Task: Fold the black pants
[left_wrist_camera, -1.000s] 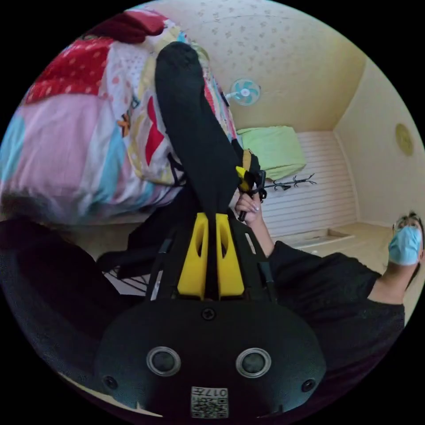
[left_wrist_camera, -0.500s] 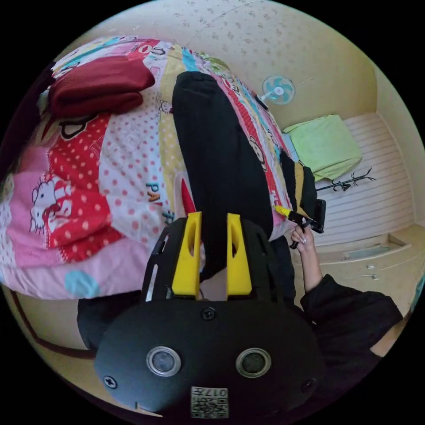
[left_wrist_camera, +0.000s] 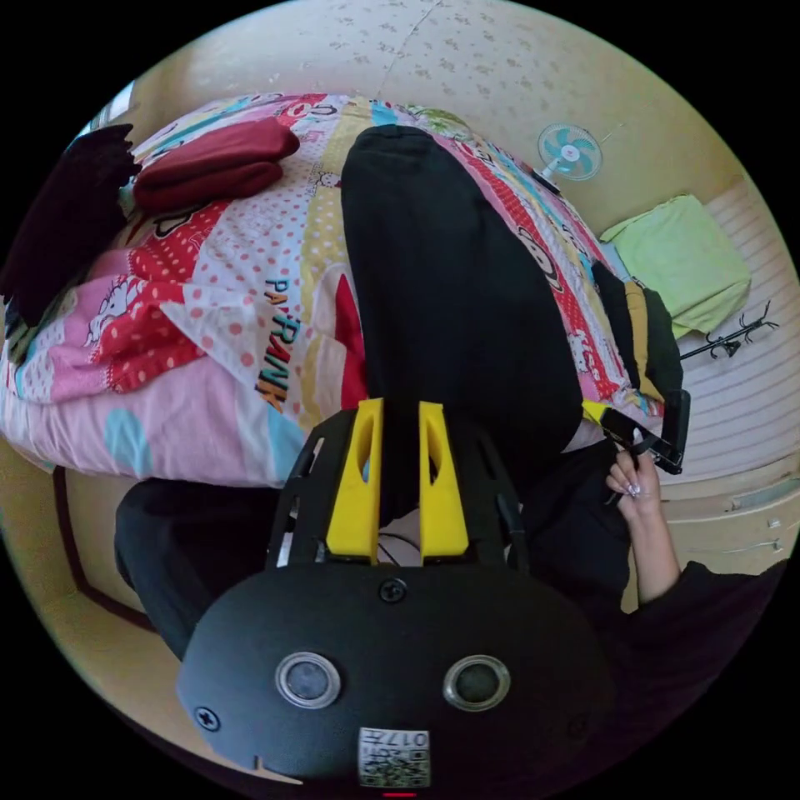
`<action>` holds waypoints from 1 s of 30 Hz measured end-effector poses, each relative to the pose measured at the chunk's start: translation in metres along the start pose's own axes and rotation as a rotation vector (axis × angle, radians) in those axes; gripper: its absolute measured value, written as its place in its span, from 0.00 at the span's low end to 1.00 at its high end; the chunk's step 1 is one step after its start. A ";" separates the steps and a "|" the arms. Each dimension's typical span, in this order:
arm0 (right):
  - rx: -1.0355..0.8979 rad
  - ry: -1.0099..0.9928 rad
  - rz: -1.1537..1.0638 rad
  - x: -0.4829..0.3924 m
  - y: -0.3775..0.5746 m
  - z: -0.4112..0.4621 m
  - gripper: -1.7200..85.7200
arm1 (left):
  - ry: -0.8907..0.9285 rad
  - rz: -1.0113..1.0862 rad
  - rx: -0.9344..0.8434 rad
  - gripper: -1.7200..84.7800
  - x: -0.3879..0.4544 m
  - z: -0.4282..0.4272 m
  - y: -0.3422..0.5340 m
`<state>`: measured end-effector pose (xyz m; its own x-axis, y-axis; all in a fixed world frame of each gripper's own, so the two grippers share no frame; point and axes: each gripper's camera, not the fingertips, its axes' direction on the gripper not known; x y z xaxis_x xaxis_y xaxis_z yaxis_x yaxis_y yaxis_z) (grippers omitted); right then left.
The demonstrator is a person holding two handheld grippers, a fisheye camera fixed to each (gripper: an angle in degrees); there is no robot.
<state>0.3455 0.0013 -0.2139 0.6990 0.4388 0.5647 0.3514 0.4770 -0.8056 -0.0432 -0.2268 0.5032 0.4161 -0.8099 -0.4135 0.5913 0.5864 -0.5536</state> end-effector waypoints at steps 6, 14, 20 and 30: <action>-0.062 0.075 0.018 -0.005 0.006 -0.006 0.06 | 0.030 -0.013 -0.005 0.04 -0.006 -0.004 0.005; -0.177 0.214 -0.050 -0.041 0.002 -0.013 0.06 | 0.197 -0.012 -0.117 0.04 -0.071 -0.034 -0.011; -0.099 0.128 -0.143 -0.024 -0.031 -0.062 0.11 | 0.236 -0.013 0.048 0.12 -0.098 -0.072 -0.040; -0.082 -0.226 0.035 0.099 -0.086 -0.055 0.17 | 0.437 -0.081 0.044 0.13 -0.162 0.002 -0.084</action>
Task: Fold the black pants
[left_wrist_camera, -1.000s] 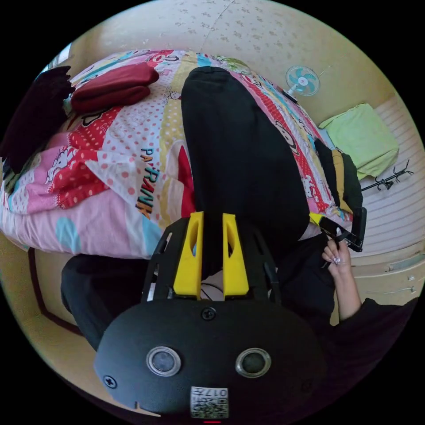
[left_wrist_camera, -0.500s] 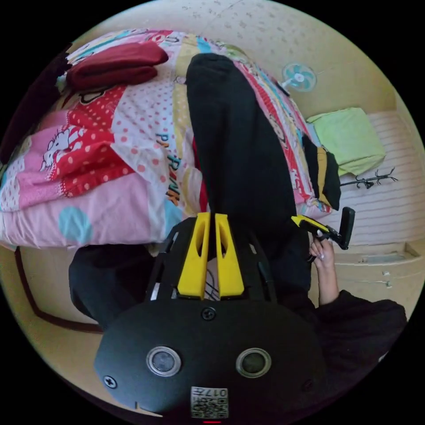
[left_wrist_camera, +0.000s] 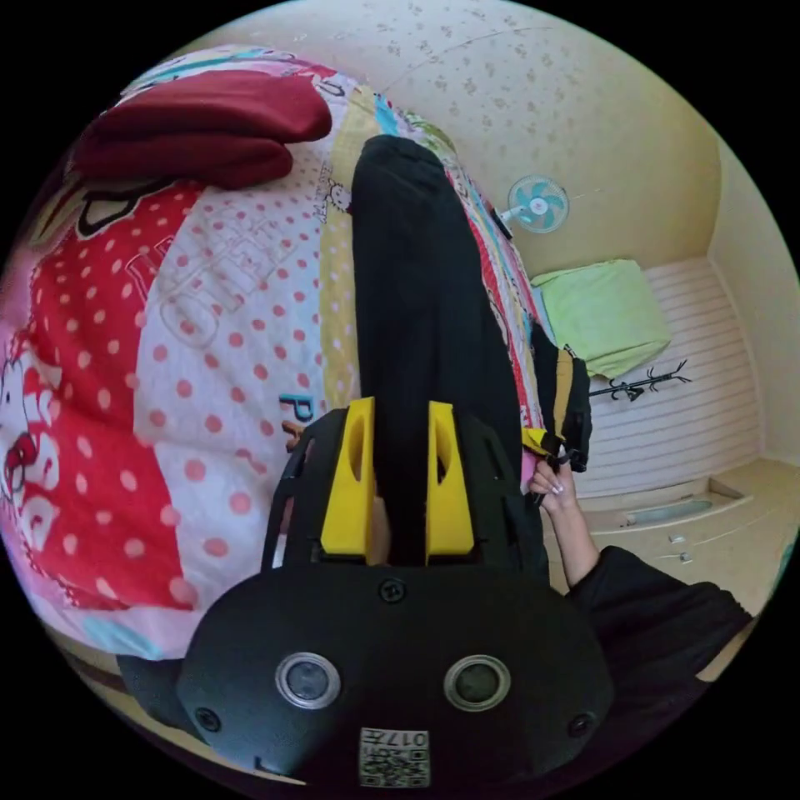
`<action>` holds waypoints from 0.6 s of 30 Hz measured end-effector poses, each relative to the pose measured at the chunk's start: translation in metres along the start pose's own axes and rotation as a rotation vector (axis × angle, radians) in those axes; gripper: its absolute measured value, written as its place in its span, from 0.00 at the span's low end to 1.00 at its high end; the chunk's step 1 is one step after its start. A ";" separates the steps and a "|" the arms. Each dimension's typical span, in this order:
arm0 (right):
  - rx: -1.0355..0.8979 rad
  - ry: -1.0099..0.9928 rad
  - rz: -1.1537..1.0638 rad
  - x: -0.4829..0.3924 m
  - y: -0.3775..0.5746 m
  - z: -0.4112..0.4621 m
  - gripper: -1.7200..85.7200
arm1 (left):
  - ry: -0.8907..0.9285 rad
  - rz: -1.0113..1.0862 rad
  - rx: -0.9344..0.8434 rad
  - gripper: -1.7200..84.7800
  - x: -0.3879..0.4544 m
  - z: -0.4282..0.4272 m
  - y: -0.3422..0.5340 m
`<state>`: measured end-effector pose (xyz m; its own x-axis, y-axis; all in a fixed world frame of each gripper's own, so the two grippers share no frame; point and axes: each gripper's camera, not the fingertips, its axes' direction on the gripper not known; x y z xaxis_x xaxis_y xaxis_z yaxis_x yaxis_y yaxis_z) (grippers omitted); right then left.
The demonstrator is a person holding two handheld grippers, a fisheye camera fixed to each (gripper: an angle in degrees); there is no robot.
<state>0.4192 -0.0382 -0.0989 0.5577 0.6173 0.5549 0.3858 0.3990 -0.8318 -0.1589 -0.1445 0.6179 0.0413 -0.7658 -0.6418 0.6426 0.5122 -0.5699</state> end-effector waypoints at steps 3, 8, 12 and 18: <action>-0.047 -0.164 0.001 0.005 0.035 -0.002 0.17 | 0.054 0.004 0.026 0.14 -0.007 -0.014 0.045; -0.099 -0.203 -0.012 0.001 0.052 0.006 0.15 | 0.231 -0.019 -0.058 0.12 -0.017 -0.008 0.086; -0.133 -0.169 -0.037 -0.009 0.054 0.006 0.07 | 0.313 -0.015 -0.100 0.05 -0.016 -0.022 0.091; 0.035 -0.379 -0.361 -0.120 0.100 -0.084 0.03 | 0.425 0.293 -0.068 0.04 0.068 -0.117 0.125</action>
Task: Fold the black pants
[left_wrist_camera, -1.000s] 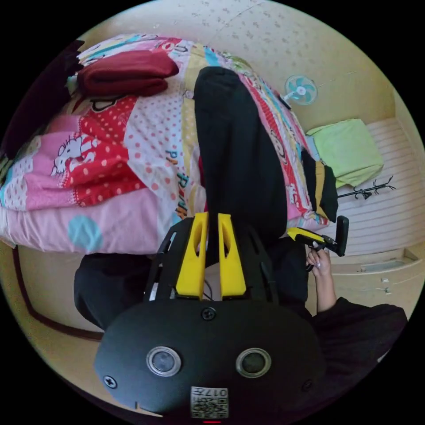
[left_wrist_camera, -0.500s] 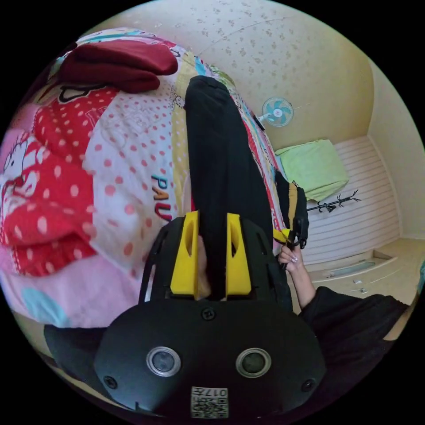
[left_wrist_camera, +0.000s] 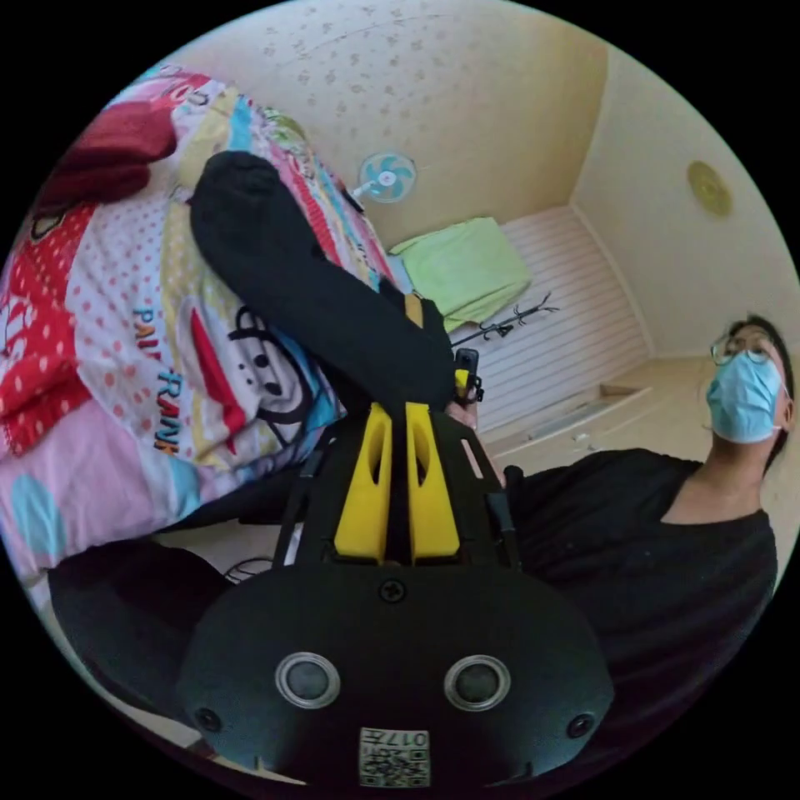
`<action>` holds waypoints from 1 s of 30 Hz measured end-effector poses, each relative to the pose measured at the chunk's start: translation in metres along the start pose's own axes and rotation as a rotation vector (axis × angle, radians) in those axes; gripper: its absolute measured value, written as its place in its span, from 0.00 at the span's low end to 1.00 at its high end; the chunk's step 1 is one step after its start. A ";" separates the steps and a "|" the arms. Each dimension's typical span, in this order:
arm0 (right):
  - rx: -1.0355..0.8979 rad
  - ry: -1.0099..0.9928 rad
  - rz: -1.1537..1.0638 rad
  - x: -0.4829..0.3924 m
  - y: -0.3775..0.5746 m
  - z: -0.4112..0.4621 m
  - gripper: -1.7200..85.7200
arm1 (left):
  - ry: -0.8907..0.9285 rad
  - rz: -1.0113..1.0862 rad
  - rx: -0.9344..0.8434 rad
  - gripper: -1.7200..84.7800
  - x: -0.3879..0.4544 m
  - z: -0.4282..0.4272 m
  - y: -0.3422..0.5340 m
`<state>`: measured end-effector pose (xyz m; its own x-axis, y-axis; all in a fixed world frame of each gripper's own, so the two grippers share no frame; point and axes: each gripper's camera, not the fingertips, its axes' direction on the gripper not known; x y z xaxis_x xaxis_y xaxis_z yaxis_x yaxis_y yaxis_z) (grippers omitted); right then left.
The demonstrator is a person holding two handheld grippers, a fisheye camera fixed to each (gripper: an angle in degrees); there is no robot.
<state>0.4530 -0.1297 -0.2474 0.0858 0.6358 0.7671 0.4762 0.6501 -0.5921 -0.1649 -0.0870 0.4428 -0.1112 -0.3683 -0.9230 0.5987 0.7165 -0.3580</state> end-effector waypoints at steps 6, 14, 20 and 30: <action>-0.016 0.039 -0.403 -0.178 -0.051 -0.026 0.02 | 0.055 0.335 0.144 0.03 0.167 -0.062 -0.017; 0.130 0.118 -0.711 -0.338 -0.154 -0.067 0.02 | 0.034 0.564 0.330 0.03 0.348 -0.102 -0.097; 0.189 0.381 -0.504 -0.289 -0.252 -0.079 0.03 | -0.089 0.388 0.319 0.05 0.364 -0.069 -0.200; -0.019 0.801 0.118 -0.048 -0.238 -0.022 0.16 | -0.951 0.212 -0.023 0.12 0.232 0.111 -0.217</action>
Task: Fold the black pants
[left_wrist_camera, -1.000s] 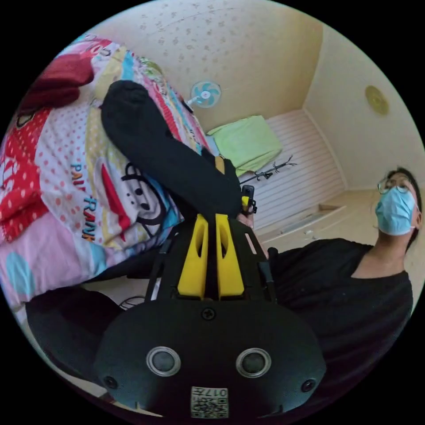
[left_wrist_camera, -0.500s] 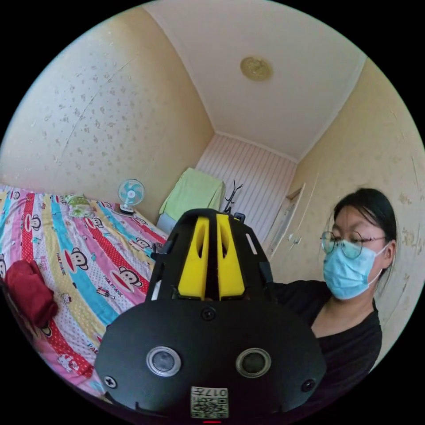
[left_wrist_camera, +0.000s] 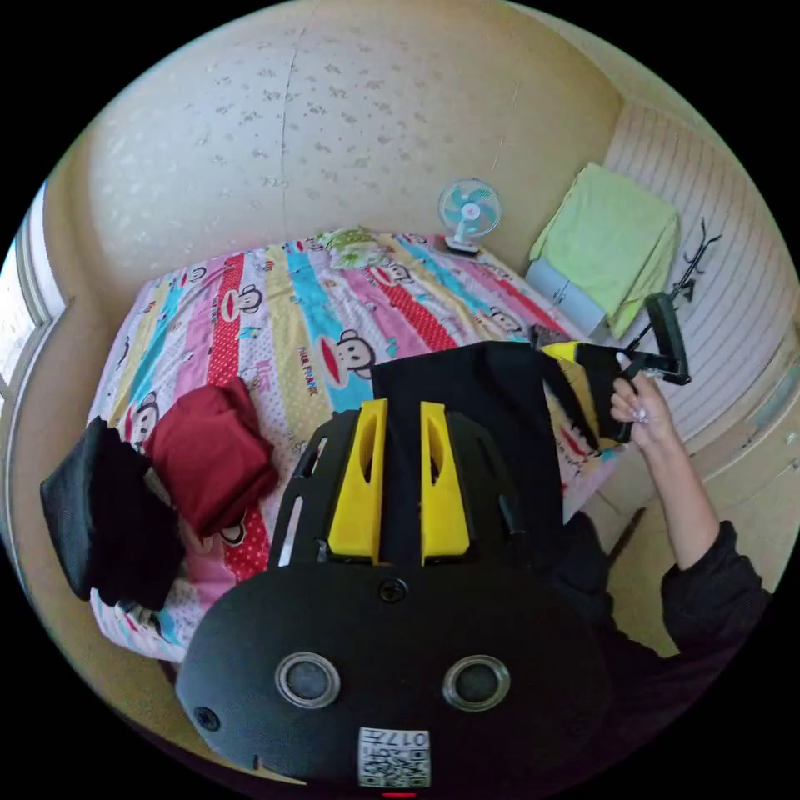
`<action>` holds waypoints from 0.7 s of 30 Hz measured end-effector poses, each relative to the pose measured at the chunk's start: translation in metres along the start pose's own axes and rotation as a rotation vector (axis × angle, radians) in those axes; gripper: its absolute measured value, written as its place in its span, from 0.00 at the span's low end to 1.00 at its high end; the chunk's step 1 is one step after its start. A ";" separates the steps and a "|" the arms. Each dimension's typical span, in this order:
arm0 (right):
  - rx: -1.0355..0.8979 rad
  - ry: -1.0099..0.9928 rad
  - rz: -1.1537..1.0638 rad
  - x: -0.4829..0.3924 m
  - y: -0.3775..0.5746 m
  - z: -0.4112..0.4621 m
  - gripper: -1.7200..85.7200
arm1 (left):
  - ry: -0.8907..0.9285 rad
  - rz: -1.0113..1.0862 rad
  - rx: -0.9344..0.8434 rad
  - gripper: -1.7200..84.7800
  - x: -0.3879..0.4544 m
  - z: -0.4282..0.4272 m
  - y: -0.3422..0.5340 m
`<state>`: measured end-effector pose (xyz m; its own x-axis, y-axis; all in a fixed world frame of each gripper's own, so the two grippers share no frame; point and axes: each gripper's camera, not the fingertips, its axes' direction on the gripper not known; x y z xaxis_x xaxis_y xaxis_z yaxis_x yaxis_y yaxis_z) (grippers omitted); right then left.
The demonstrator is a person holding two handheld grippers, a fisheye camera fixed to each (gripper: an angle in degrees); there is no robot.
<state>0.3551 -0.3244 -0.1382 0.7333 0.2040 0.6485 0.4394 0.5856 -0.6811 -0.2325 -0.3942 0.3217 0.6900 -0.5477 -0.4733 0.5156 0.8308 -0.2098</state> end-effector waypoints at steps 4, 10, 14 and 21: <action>-0.109 -0.043 0.038 0.012 0.092 0.084 0.15 | -0.218 -0.009 -0.100 0.14 0.053 0.039 0.058; -0.185 -0.019 -0.059 -0.066 0.184 0.152 0.21 | -0.224 -0.117 -0.108 0.14 0.077 0.031 0.086; -0.171 0.439 -0.298 -0.132 0.239 0.203 0.18 | -0.145 -0.219 -0.093 0.14 0.069 0.016 0.099; -0.240 0.465 -0.499 -0.185 0.112 0.164 0.04 | -0.212 -0.283 -0.097 0.14 0.051 0.003 0.108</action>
<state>0.1835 -0.1681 -0.2791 0.5367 -0.4287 0.7267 0.8423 0.3223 -0.4320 -0.1399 -0.3331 0.2774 0.6222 -0.7571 -0.1992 0.6575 0.6435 -0.3920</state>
